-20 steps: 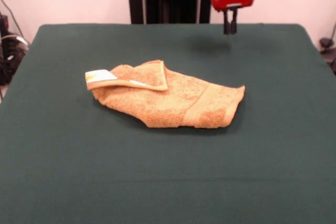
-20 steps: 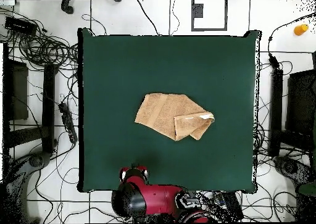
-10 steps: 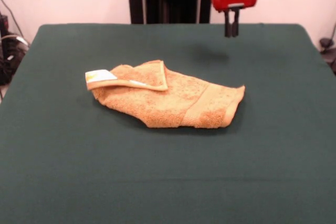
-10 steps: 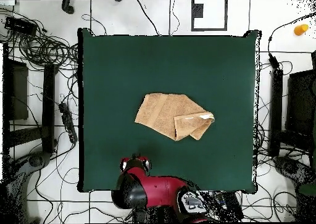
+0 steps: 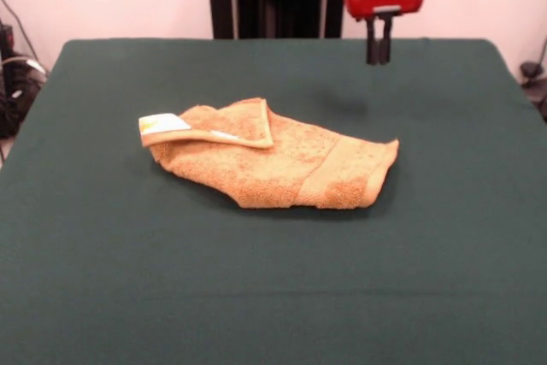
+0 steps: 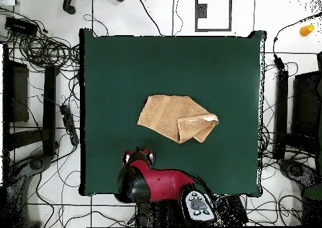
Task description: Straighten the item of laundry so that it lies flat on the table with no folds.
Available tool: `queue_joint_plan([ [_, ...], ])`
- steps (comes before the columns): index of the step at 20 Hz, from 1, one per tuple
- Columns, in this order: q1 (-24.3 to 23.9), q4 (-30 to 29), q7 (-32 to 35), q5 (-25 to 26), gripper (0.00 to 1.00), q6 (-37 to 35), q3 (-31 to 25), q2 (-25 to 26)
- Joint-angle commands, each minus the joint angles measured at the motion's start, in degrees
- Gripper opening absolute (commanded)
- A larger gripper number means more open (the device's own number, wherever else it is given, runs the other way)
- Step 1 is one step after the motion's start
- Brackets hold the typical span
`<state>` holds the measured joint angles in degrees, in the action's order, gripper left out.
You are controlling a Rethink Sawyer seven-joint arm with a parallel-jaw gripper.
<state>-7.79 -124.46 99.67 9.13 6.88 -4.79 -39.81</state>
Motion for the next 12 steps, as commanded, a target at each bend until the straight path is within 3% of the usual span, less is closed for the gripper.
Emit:
queue_joint_plan([
  [1, 1.9, 8.9, 6.1, -3.3, 0.00, -9.5, -5.7, -0.3],
  [12, 2.8, 12.2, 6.3, -2.2, 0.00, -10.7, -4.0, 0.5],
])
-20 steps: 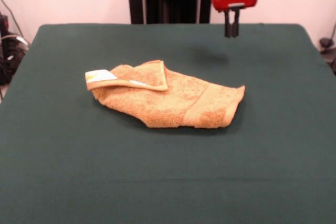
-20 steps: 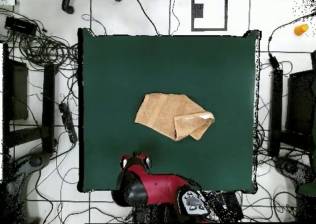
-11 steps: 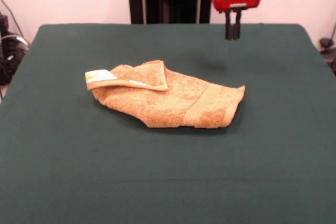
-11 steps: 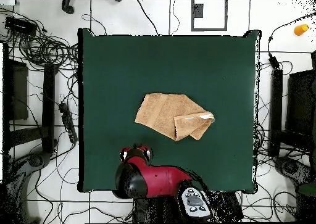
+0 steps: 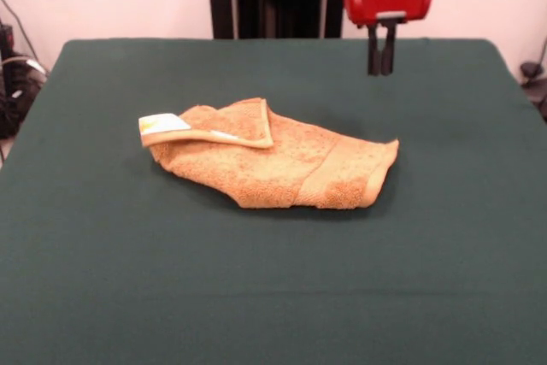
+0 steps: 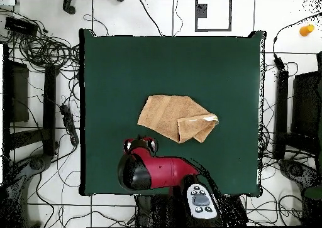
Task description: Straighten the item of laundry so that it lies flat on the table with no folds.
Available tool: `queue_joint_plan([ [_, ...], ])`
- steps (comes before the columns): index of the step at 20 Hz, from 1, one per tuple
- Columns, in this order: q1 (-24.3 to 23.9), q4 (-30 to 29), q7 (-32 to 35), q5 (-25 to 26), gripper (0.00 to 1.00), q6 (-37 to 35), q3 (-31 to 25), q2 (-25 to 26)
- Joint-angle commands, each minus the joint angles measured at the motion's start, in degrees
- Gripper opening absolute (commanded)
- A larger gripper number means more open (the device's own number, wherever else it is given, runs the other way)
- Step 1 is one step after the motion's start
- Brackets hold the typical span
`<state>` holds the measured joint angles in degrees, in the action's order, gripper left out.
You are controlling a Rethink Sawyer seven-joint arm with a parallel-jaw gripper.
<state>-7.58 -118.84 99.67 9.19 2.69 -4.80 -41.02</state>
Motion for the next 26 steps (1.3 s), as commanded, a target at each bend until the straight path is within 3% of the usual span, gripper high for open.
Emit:
queue_joint_plan([
  [1, 2.7, 6.7, 6.2, -2.2, 0.00, -6.7, -3.9, 1.7],
  [4, 3.0, 7.2, 6.1, -1.9, 0.00, -6.8, -3.6, 1.7],
  [5, 2.9, 7.4, 6.2, -1.7, 1.00, -6.9, -3.6, 1.8],
  [18, 2.0, 8.3, 6.8, -1.8, 1.00, -6.1, -3.9, 3.0],
  [26, 2.4, 14.1, 4.7, 0.1, 1.00, -3.7, -0.2, 9.9],
])
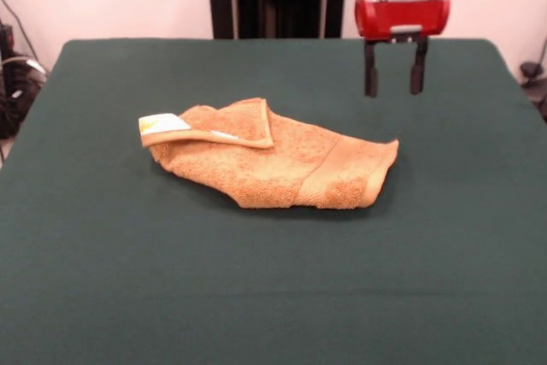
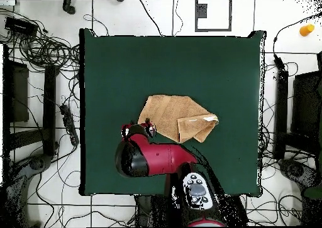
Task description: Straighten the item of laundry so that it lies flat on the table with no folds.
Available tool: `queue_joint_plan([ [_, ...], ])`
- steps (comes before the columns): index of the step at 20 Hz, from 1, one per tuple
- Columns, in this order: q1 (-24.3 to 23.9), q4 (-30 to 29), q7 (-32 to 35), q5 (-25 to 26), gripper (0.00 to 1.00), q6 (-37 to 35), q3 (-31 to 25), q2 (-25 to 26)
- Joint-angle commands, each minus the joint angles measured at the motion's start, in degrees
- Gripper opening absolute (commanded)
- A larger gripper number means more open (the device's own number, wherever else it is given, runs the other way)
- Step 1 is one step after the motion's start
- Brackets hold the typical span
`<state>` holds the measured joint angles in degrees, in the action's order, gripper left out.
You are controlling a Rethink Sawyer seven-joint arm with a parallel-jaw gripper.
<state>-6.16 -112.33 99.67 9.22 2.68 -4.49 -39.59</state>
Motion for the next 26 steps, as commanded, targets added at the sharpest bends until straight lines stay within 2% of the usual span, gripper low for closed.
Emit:
queue_joint_plan([
  [1, 0.8, 8.0, 4.6, 0.3, 1.00, -3.6, -0.4, 8.9],
  [10, -1.4, 12.7, 2.8, 2.4, 1.00, -3.5, -1.8, 13.4],
  [22, -2.6, 13.2, 4.0, 3.4, 1.00, -2.8, -3.4, 15.1],
  [24, -1.5, 14.1, 4.3, 3.8, 1.00, -1.1, -1.7, 16.5],
  [26, -0.6, 15.4, 4.8, 4.3, 1.00, 1.3, 0.0, 19.9],
])
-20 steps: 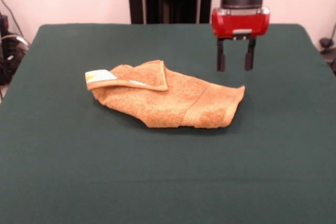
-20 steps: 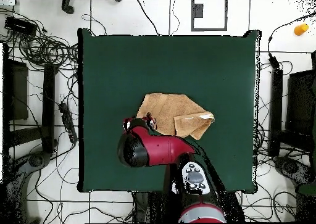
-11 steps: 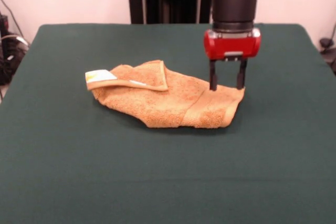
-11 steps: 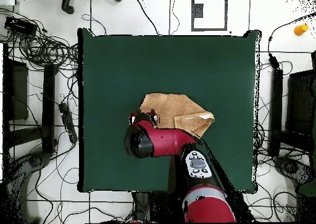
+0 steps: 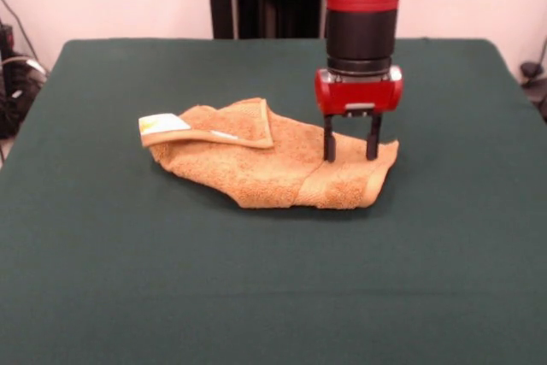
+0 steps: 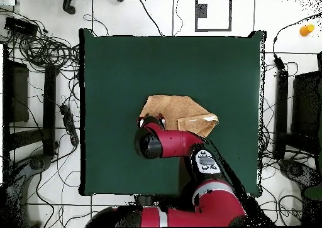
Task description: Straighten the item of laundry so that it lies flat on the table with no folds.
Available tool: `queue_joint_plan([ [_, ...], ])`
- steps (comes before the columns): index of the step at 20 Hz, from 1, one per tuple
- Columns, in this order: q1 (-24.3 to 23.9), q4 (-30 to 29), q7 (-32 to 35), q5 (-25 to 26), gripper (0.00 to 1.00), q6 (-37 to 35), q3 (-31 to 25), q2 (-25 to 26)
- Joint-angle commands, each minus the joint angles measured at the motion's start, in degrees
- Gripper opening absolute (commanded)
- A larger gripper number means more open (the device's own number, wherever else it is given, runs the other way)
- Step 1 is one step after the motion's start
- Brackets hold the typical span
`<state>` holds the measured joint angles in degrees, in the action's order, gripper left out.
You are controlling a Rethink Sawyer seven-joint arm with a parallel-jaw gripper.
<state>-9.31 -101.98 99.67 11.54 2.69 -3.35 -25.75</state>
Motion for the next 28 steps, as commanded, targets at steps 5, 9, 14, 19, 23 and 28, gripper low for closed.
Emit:
queue_joint_plan([
  [5, 1.5, 6.5, 5.9, 3.2, 1.00, 6.2, -1.9, 12.3],
  [9, -0.6, 7.4, 5.7, 4.6, 1.00, 7.0, -4.1, 14.4],
  [14, -1.9, 9.3, 5.6, 6.4, 1.00, 7.4, -5.6, 16.7],
  [19, -0.9, 9.6, 6.5, 6.3, 1.00, 8.1, -4.5, 16.8],
  [23, -0.2, 9.5, 6.8, 5.9, 0.00, 8.4, -3.7, 16.7],
  [28, 0.4, 9.2, 7.2, 5.6, 0.00, 9.3, -3.0, 16.6],
])
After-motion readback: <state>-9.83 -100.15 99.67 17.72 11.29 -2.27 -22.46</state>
